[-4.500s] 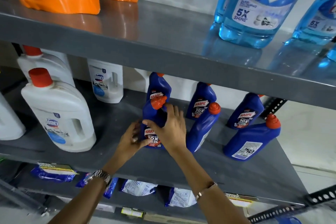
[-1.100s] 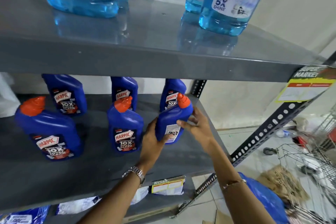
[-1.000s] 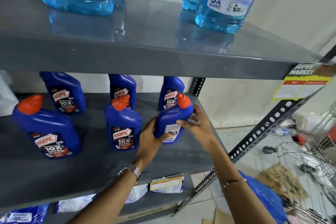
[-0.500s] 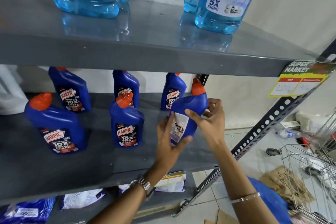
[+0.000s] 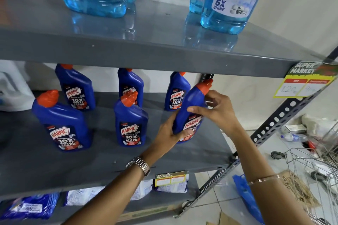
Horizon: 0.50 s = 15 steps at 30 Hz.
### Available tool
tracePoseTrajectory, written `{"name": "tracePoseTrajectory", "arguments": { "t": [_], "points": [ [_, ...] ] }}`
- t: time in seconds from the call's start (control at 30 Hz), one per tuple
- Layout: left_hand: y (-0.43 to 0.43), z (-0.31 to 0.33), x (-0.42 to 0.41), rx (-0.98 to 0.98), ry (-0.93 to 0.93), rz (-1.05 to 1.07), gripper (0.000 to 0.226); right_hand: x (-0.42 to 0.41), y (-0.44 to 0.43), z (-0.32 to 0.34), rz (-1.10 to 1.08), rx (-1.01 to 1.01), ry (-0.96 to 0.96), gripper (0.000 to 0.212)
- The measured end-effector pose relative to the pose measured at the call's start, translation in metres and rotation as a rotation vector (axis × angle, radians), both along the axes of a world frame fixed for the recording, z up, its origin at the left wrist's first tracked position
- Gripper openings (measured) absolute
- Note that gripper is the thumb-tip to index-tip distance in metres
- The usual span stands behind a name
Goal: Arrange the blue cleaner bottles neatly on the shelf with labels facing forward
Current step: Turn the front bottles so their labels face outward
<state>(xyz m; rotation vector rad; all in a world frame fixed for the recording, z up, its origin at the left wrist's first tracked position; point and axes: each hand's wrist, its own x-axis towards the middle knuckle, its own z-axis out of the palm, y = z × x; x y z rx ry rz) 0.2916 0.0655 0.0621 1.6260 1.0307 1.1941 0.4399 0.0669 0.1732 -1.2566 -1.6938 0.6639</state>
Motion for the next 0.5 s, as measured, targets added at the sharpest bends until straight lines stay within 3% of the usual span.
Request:
{"name": "tracePoseTrajectory", "arguments": {
  "t": [0.17, 0.5],
  "points": [
    [0.015, -0.009, 0.001, 0.045, 0.096, 0.099, 0.065, -0.012, 0.005, -0.022, -0.223, 0.07, -0.159, 0.039],
    [0.018, -0.041, -0.003, 0.066, 0.154, 0.128, 0.06, -0.012, 0.006, -0.062, -0.242, -0.006, -0.237, 0.054]
  ]
}}
